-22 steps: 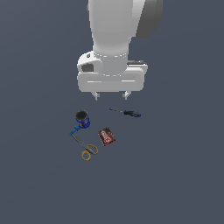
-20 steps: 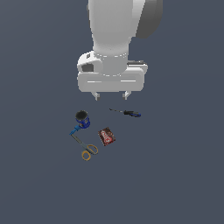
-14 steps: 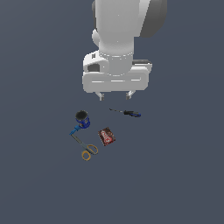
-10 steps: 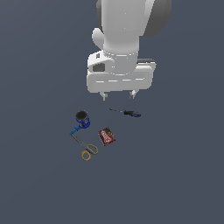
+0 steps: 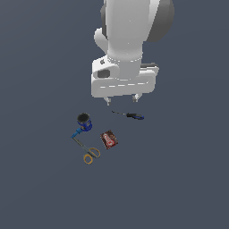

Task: Pick up a designated object from a clutter of objects.

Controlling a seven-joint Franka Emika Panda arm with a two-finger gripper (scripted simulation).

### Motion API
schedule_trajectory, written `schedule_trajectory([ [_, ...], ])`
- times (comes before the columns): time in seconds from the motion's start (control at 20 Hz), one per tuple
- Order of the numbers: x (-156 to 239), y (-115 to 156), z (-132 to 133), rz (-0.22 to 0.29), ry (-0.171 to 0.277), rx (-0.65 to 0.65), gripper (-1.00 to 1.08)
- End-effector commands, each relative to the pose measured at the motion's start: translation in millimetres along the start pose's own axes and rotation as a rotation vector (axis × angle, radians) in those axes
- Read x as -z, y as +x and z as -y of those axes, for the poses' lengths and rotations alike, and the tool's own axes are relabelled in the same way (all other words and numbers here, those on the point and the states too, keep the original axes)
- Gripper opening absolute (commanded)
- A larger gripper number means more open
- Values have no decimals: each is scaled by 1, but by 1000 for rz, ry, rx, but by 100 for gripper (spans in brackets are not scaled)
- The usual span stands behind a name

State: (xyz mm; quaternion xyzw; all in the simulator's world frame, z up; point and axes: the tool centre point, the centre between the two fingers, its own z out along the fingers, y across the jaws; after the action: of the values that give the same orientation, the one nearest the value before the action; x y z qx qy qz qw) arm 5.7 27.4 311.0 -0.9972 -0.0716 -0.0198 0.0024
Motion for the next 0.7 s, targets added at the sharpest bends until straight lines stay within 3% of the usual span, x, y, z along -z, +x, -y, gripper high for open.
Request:
schedule_trajectory([
  [0.0,-9,-2,2,2,-2,30,100],
  [0.65,-98,-36,27,18,-13,357,100],
])
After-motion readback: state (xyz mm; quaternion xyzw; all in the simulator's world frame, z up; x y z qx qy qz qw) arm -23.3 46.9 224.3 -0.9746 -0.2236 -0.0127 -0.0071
